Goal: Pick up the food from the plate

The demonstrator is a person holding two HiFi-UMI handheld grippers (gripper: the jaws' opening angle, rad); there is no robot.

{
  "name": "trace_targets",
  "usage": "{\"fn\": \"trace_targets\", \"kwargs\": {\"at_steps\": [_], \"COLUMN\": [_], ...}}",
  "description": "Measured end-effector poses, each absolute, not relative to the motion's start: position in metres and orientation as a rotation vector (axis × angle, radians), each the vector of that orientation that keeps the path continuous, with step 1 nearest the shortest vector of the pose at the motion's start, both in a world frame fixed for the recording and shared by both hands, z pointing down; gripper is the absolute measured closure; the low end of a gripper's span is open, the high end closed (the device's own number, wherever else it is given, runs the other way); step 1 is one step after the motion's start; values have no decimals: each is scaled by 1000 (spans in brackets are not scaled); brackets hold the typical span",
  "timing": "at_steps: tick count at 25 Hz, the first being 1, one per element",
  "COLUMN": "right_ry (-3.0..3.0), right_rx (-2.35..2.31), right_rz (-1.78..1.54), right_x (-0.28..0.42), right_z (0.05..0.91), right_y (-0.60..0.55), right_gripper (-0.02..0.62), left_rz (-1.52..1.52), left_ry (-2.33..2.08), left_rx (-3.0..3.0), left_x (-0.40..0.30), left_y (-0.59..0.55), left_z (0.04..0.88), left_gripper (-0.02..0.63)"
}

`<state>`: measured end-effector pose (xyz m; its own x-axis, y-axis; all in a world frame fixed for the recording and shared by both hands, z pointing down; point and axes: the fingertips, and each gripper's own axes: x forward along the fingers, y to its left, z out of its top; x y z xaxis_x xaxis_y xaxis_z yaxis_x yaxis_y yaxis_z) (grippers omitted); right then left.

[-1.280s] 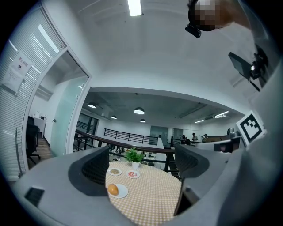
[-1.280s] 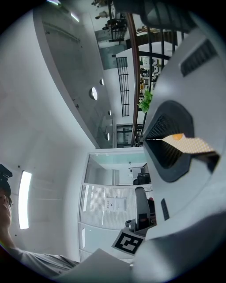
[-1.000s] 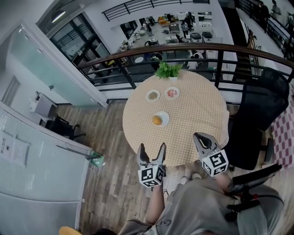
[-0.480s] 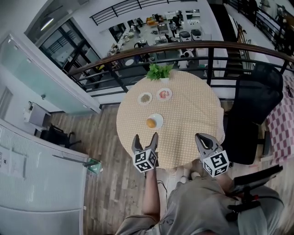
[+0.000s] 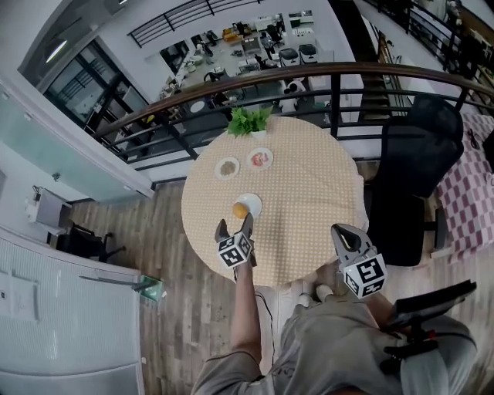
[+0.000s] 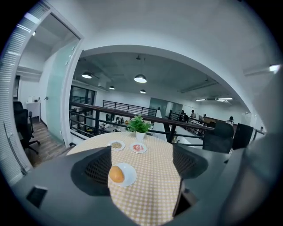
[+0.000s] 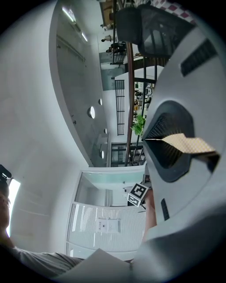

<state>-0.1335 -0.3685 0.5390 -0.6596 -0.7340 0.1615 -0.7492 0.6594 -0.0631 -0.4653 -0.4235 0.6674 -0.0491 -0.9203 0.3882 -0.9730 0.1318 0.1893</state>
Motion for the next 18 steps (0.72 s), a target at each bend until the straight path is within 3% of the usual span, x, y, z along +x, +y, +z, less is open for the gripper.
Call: {"fn": "trace_targets", "kwargs": {"at_steps": [18], "right_ry": [-2643], "right_rx": [1298], "right_rz": [195], "right_x": [-132], "right_z": [552], "right_y": [-383], "right_gripper": [580], "left_rz": [342], "left_ry": [-1855], "left_rx": [1480], "left_x": [-525], "left_y": [-498], "left_z": [826], "left_gripper": [262]}}
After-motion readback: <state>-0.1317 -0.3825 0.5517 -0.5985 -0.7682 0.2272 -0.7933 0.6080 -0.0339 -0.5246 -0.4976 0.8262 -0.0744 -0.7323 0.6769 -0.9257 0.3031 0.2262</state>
